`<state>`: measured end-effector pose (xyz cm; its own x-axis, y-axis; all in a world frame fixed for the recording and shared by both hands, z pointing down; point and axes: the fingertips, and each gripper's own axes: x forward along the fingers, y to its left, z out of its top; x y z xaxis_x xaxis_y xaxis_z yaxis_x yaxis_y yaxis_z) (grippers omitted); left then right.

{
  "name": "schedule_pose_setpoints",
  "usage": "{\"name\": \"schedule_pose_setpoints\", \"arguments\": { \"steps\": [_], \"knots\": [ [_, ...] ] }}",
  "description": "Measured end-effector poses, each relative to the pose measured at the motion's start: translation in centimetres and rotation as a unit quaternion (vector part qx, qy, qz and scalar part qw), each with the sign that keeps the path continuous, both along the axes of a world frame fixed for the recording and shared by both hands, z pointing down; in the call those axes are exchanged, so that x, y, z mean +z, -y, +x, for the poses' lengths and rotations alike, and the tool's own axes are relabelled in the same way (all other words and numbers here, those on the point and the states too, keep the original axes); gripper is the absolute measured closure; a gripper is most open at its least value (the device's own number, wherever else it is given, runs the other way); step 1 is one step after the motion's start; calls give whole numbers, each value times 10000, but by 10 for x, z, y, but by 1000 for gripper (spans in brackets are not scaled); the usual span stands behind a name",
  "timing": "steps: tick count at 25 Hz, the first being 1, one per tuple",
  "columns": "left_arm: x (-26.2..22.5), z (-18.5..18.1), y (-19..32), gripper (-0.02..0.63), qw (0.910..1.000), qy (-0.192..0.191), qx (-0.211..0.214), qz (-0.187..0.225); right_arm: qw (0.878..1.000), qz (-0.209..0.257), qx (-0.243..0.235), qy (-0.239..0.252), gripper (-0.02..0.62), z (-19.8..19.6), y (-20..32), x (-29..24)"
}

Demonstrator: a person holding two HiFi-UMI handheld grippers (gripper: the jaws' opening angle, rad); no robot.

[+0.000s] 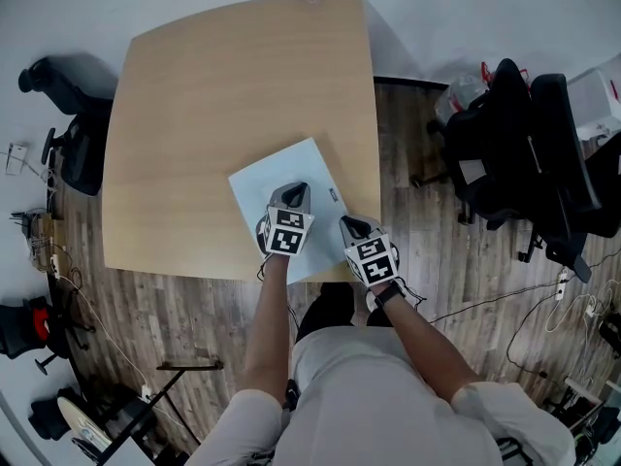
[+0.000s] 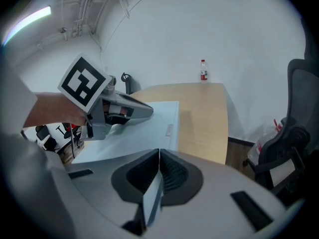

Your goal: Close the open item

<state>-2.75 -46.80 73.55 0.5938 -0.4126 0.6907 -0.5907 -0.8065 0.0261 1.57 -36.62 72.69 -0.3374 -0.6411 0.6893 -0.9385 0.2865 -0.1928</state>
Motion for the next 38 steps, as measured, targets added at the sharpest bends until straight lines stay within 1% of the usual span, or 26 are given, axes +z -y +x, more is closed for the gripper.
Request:
{"name": "schedule_pose_setpoints", "arguments": {
  "steps": [6, 8, 11, 18, 20, 24, 26, 30, 34, 38],
  "knots": [
    [12, -1, 1, 597, 9995, 283, -3, -124, 9999, -67, -98, -77, 581, -3, 2, 4],
    [16, 0, 1, 597, 9992, 344, -17, -178, 9996, -120, -172, -181, 581, -3, 2, 6],
    [19, 1, 2, 597, 9992, 340, -23, -204, 9988, -170, -269, -371, 581, -1, 3, 8],
    [24, 3, 3, 597, 9991, 345, -16, -256, 9991, -123, -223, -331, 581, 0, 5, 10],
    [20, 2, 6, 597, 9994, 241, -81, -225, 9995, -241, -114, -182, 581, 1, 6, 11],
    [-10, -4, 12, 597, 9983, -222, -534, -64, 9984, -538, 12, 194, 581, 2, 4, 7],
    [-26, -11, 8, 597, 9974, -294, -657, 46, 9988, -384, 11, 303, 581, 1, 6, -11],
    [-67, -26, -6, 597, 9930, -545, -961, 423, 9993, 167, -41, 335, 581, -2, 6, -53],
    [-112, -42, -28, 597, 9842, -863, -1320, 807, 9971, 657, -193, 344, 581, -7, -2, -91],
    [-155, -59, -55, 597, 9746, -1104, -1613, 1094, 9916, 1175, -372, 390, 581, -14, -13, -133]
  ]
}}
